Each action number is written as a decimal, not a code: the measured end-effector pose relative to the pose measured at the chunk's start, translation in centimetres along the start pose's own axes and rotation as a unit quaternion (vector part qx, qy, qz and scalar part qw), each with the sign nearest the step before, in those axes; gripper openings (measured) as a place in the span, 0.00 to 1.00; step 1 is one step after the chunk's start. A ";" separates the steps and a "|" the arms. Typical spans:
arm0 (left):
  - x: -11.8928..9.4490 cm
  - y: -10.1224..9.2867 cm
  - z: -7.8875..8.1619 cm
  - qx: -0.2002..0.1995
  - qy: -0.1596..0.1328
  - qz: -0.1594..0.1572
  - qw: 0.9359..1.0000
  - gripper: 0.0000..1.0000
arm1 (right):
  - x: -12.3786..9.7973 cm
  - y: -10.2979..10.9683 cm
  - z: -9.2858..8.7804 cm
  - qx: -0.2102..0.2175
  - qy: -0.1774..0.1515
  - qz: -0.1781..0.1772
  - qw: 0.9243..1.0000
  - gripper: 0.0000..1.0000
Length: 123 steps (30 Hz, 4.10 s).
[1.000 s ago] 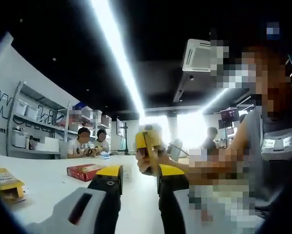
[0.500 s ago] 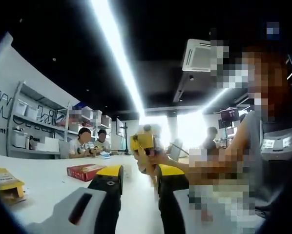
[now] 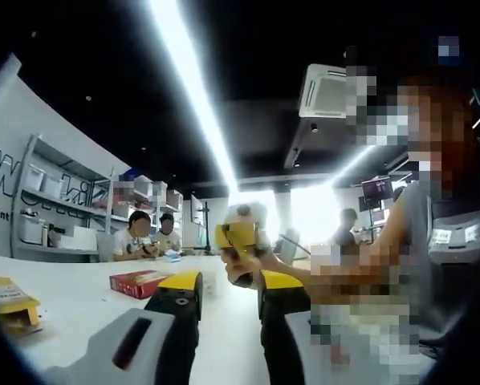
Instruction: Tear open the coffee pouch, take out the coffee, and pour the coffee from the pouch into the cup
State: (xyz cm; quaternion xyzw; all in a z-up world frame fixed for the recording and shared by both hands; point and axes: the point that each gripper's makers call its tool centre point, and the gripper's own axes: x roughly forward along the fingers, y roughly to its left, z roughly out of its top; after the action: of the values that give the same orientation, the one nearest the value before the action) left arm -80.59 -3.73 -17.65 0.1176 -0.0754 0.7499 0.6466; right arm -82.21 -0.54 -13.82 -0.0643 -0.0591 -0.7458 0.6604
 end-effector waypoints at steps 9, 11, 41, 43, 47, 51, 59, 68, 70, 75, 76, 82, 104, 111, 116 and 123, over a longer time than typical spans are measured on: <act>-0.1 0.0 0.1 0.000 -0.001 0.002 1.000 0.30 | 0.0 3.8 2.4 0.001 -0.055 0.070 0.996 0.02; -0.1 0.0 0.0 0.000 0.000 0.001 1.000 0.30 | 0.0 2.7 2.0 0.009 -0.051 0.051 0.997 0.02; -0.2 0.0 0.1 0.001 -0.002 0.003 1.000 0.30 | -0.9 5.4 3.8 -0.036 -0.085 0.098 0.991 0.02; -0.2 -0.1 0.0 0.002 -0.001 0.002 1.000 0.30 | -0.9 3.6 3.2 -0.021 -0.077 0.066 0.995 0.02; -0.2 -0.2 0.0 0.002 0.000 0.002 1.000 0.30 | -0.5 1.1 1.0 -0.019 -0.025 0.009 0.999 0.02; -0.2 -0.1 0.0 0.002 -0.001 0.002 1.000 0.30 | 0.0 2.7 1.5 -0.014 -0.040 0.043 0.998 0.02; -0.2 -0.2 0.0 0.002 -0.001 0.002 1.000 0.29 | -0.4 4.3 3.2 -0.017 -0.078 0.075 0.994 0.02; -0.2 -0.3 0.2 0.004 -0.003 0.002 1.000 0.29 | -0.1 3.8 2.2 -0.043 -0.050 0.062 0.996 0.02; -0.2 -0.2 0.3 0.004 -0.003 0.003 1.000 0.29 | -0.1 5.6 3.2 -0.070 -0.064 0.087 0.992 0.02; -0.2 -0.1 0.2 0.004 -0.003 0.004 1.000 0.29 | 0.1 4.9 2.7 -0.060 -0.060 0.071 0.994 0.02; -0.2 -0.1 0.1 0.004 -0.002 0.004 1.000 0.29 | 0.1 4.2 2.4 -0.050 -0.053 0.057 0.996 0.02; -0.2 -0.2 0.0 0.004 -0.001 0.003 1.000 0.29 | 0.3 1.9 -0.4 -0.044 0.000 0.022 0.999 0.02; -0.2 -0.2 0.1 0.006 0.000 0.005 1.000 0.29 | 0.0 5.7 2.7 -0.045 -0.058 0.094 0.993 0.02; -0.1 -0.2 0.0 0.006 0.001 0.004 1.000 0.29 | 0.2 2.0 0.9 -0.024 -0.018 0.023 0.999 0.02; -0.1 -0.1 0.0 0.006 0.002 0.004 1.000 0.29 | 0.6 3.0 0.6 -0.042 -0.022 0.046 0.998 0.02; -0.2 -0.1 0.0 0.006 0.001 0.005 1.000 0.29 | -0.1 4.9 2.8 -0.052 -0.060 0.075 0.994 0.02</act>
State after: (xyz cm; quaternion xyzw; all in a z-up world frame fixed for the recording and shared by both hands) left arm -80.44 -3.90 -17.67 0.1205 -0.0706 0.7535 0.6424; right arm -77.27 -0.58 -11.09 -0.1478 -0.0547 -0.6913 0.7052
